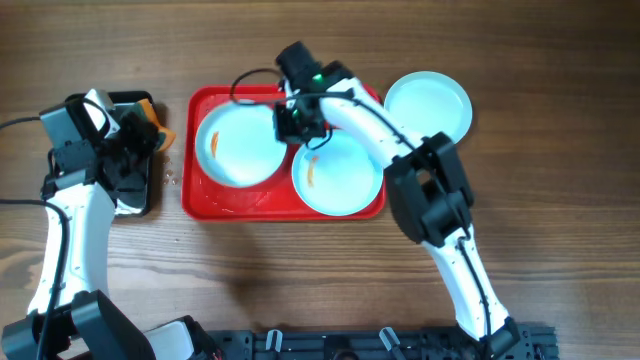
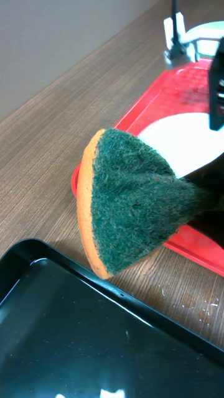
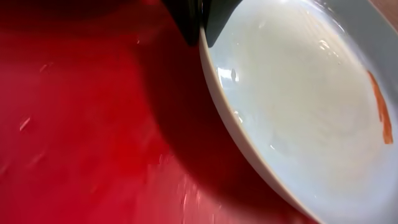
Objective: Clean dirty plates on tray and stack at the side
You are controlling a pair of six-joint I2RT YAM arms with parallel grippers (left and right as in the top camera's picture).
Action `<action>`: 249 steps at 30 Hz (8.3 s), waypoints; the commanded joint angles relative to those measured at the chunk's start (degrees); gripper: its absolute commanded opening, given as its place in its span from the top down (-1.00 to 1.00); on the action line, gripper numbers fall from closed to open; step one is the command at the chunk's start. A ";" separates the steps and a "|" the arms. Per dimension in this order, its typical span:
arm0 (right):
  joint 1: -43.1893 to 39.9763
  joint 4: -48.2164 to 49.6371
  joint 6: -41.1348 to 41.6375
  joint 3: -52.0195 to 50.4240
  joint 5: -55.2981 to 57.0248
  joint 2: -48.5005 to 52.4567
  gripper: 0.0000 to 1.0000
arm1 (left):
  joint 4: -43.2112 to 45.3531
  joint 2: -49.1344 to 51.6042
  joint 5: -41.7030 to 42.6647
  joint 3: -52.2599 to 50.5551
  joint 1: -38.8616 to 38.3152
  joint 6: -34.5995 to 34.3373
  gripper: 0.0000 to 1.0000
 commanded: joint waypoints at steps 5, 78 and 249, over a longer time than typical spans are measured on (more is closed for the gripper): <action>3.48 -5.68 -2.32 1.33 6.29 0.90 0.92 | -1.33 0.55 0.48 -0.35 -0.55 1.79 0.92; 5.18 -7.63 -5.79 1.33 7.02 0.90 0.91 | -10.62 8.61 -26.23 -2.08 -18.45 2.80 0.92; 4.33 16.39 -1.18 -24.79 8.68 -13.11 0.91 | -3.41 6.12 -29.99 -2.08 -21.00 1.77 0.92</action>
